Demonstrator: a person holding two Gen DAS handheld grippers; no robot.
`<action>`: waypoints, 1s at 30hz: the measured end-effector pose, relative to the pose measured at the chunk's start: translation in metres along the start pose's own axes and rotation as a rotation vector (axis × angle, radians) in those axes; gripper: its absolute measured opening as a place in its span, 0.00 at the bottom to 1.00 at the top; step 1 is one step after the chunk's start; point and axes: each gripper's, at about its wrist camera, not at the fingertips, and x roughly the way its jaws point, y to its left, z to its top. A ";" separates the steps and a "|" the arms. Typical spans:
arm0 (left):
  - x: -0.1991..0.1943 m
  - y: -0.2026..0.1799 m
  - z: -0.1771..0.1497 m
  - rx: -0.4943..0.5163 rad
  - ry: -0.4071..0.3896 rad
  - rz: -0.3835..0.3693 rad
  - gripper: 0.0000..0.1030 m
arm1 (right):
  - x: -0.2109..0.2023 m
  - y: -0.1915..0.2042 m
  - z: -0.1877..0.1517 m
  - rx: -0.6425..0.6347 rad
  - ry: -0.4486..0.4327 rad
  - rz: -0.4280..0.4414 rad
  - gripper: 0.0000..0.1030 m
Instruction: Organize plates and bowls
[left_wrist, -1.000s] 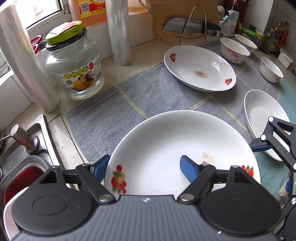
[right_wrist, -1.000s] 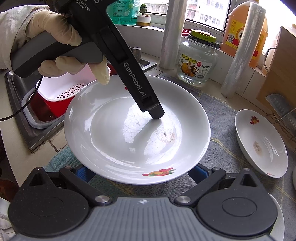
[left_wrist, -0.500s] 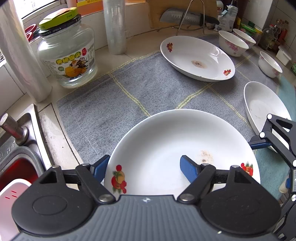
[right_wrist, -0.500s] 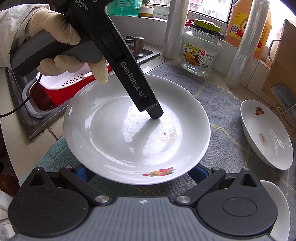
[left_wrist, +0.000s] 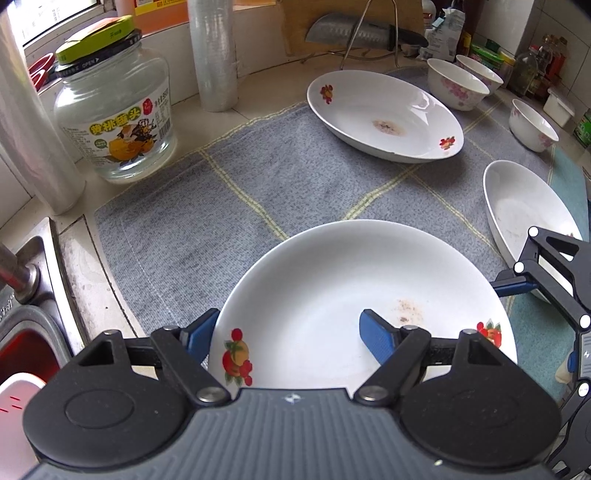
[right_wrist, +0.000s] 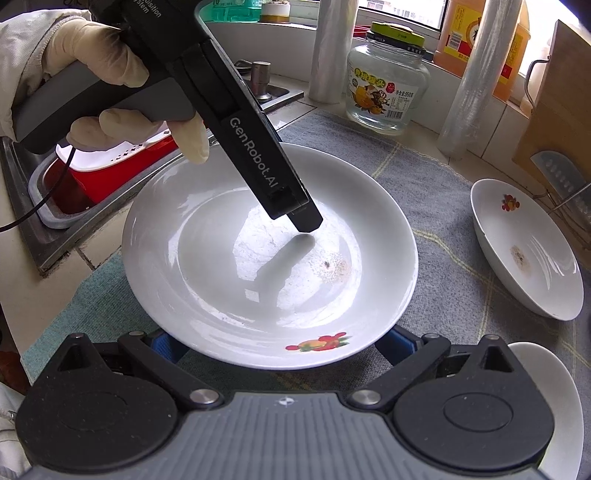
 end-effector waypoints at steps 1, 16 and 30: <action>0.001 0.000 0.000 0.000 0.003 0.001 0.78 | 0.002 -0.001 0.000 0.004 0.001 0.001 1.00; 0.003 0.002 -0.003 -0.019 -0.015 -0.013 0.86 | 0.008 0.000 0.000 -0.021 0.014 0.002 1.00; -0.042 -0.015 -0.009 -0.064 -0.127 0.165 0.89 | -0.012 -0.016 -0.011 -0.039 0.050 -0.102 1.00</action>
